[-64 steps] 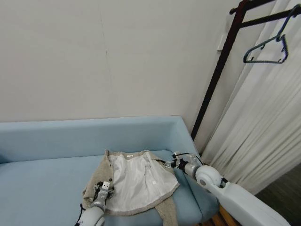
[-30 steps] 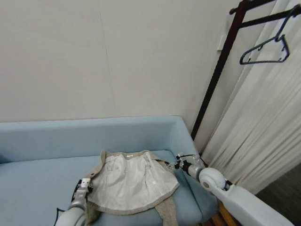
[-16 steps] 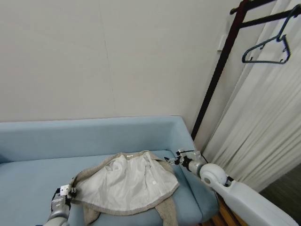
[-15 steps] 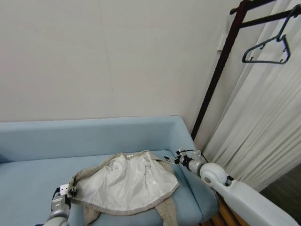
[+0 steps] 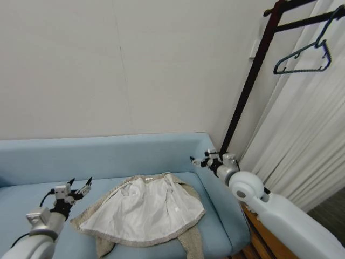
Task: Pick up the clothes from the sofa and hang them on the clothes hanger.
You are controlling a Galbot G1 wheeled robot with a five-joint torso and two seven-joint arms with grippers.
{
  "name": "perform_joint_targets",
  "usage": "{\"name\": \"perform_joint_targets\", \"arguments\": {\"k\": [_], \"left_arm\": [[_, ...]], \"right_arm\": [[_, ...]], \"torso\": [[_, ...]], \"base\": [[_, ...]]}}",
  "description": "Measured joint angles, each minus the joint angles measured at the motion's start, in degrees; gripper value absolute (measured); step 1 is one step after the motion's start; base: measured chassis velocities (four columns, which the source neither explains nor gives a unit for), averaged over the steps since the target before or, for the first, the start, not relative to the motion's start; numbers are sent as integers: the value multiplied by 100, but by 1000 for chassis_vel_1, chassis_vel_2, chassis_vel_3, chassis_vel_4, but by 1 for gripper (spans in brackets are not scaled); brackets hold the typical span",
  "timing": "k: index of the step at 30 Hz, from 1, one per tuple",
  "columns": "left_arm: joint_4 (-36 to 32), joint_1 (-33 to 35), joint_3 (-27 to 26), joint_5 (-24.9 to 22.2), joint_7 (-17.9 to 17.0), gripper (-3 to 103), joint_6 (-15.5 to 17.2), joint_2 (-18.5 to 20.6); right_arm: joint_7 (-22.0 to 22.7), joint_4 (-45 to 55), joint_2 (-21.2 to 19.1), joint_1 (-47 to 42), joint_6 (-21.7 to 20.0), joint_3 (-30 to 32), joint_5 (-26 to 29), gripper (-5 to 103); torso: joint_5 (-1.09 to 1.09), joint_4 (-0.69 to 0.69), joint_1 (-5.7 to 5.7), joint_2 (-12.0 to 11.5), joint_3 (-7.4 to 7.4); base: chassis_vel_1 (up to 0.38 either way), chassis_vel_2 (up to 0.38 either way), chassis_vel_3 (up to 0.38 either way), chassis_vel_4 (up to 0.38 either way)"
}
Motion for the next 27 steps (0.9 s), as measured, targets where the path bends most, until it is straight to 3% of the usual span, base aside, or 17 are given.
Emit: {"name": "perform_joint_targets", "arguments": {"k": [1, 4, 8, 13, 18, 23, 27], "left_arm": [[0, 0, 0, 0, 0, 96, 0, 0], [-512, -66, -333, -596, -355, 100, 343, 261], [-553, -49, -796, -1089, -422, 100, 540, 445], [-540, -24, -1247, -1619, -575, 100, 689, 742], [-516, -250, -1117, -1722, -598, 100, 781, 861], [-496, -432, -999, -1829, -431, 100, 861, 929], [-491, -718, -818, -1885, -215, 100, 820, 1096]], "right_arm": [[0, 0, 0, 0, 0, 0, 0, 100], [80, 300, -105, 596, 68, 10, 74, 100], [31, 425, -142, 1117, 89, 28, -42, 100], [356, 428, -157, 2023, -226, -57, 128, 100], [563, 132, -235, 3085, -546, -198, 567, 100], [178, -720, -384, 4022, -667, -260, 432, 100], [115, -1357, -356, 4632, -708, -481, 333, 100]], "torso": [[0, 0, 0, 0, 0], [1, 0, 0, 0, -1], [0, 0, 0, 0, 0], [-1, 2, 0, 0, 0], [-1, 1, 0, 0, 0], [2, 0, 0, 0, 0], [0, 0, 0, 0, 0]], "base": [[0, 0, 0, 0], [0, 0, 0, 0], [0, 0, 0, 0], [0, 0, 0, 0], [0, 0, 0, 0], [0, 0, 0, 0], [0, 0, 0, 0]]}}
